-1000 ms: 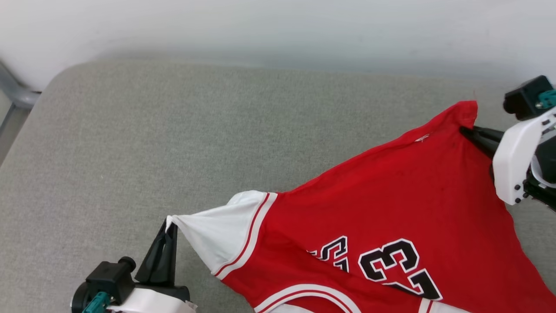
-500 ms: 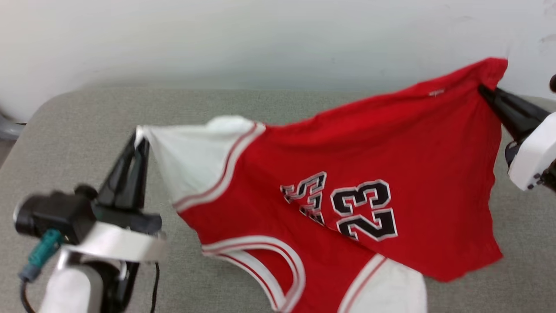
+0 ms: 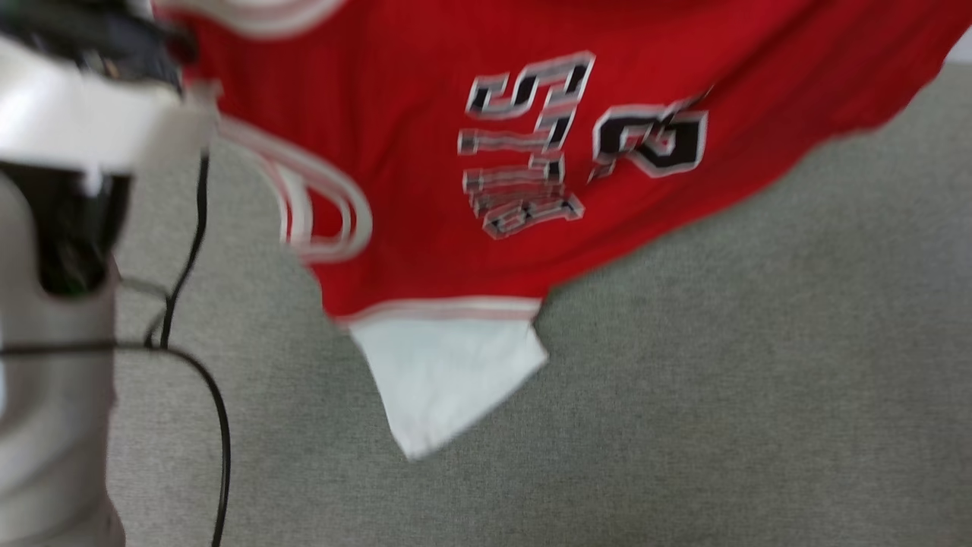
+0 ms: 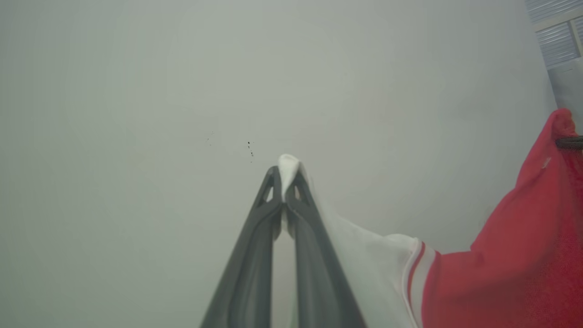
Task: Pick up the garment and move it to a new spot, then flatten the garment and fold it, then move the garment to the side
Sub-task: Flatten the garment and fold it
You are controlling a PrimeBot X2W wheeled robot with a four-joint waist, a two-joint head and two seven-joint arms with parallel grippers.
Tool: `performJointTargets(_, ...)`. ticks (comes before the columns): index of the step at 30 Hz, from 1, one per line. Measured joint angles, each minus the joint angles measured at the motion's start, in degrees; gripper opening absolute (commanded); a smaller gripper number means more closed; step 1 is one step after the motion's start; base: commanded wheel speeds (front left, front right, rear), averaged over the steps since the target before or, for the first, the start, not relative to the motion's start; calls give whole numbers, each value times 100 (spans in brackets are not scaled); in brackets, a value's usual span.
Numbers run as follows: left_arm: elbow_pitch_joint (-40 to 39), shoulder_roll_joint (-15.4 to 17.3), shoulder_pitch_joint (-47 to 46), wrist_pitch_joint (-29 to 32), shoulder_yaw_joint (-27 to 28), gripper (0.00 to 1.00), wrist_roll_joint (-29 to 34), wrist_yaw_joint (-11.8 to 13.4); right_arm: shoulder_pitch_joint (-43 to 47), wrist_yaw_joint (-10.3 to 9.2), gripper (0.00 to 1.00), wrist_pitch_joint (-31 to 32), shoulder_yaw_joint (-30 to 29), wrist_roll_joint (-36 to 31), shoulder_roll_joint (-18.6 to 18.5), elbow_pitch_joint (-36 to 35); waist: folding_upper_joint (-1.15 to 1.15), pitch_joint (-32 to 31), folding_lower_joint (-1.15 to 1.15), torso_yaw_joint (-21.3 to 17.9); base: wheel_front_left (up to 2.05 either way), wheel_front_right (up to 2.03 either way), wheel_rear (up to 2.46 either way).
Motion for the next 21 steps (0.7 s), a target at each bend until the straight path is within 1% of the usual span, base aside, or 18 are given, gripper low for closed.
performJointTargets(2,224,-4,-633,47,-55,0,-69,-25,-454,1,0,66,-86,-141,47,40,0,251,0,0,0,0,0)
performJointTargets(5,747,40,-1625,54,-131,0,-114,-40,-1213,0,0,85,-179,-305,185,293,0,638,1,4,0,0,0)
performJointTargets(9,1627,65,-2949,-91,-289,0,-154,-53,-2335,0,0,-7,-168,-624,343,846,0,1152,1,20,0,0,0)
performJointTargets(12,2172,111,-3822,-245,-489,0,-94,-70,-3086,0,0,-137,-10,-888,458,1338,0,1498,1,42,0,0,0)
performJointTargets(17,3011,103,-5047,-488,-641,0,-53,-76,-4282,0,0,-486,146,-1221,614,2160,0,1940,1,95,0,0,0)
performJointTargets(21,3613,114,-5744,-677,-726,0,-52,-76,-5044,0,0,-777,225,-1361,710,2757,0,2150,1,145,0,0,0)
